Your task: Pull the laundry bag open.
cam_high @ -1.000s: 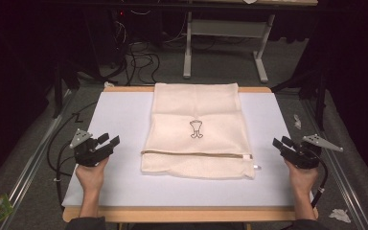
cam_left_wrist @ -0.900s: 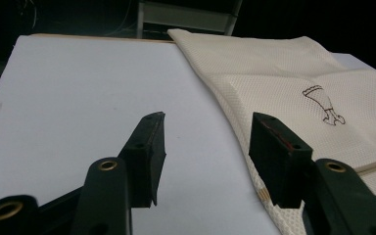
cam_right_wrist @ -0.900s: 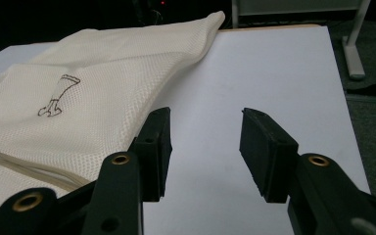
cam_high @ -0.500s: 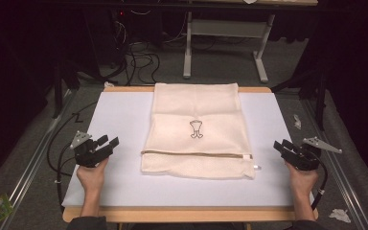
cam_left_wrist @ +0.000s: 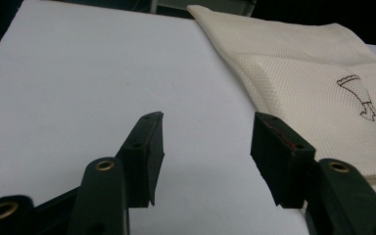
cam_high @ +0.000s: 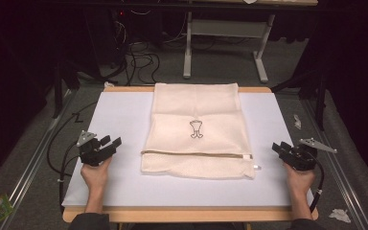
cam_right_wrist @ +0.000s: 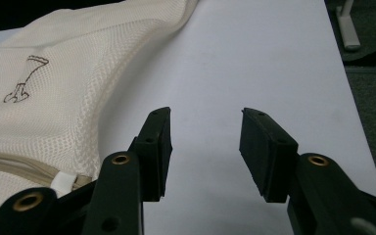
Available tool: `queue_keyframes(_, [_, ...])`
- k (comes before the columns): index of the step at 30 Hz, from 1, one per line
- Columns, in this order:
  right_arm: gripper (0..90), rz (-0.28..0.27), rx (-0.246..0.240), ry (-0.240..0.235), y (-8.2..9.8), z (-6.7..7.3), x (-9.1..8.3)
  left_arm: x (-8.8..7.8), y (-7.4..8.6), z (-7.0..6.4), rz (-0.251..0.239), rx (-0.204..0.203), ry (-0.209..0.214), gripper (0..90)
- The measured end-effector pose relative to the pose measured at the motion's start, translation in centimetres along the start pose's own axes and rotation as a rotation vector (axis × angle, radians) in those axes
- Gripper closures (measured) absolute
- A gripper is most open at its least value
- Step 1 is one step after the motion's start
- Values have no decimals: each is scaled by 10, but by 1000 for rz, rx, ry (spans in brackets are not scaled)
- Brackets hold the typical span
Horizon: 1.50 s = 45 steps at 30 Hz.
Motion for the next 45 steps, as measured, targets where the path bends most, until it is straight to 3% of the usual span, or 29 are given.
queue_keyframes(22, [553, 43, -20, 42, 5, -2, 13, 13, 4, 10, 24, -2, -54, 461])
queue_keyframes(35, [542, 43, -25, 52, 7, -2, 14, 19, 11, 12, 32, 25, -83, 460])
queue_keyframes(45, [534, 33, -45, 56, 7, -2, 13, 21, 17, 10, 33, 46, -78, 452])
Point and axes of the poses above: each handheld gripper's, and its own axes: x roughly forward along the jaws, y roughly out of its underside, z roughly to its left, the point moved 9 cm from there along x, roughly forward along the jaws, and after that the axes turned 3 degrees about z, right-handed, at the moved point
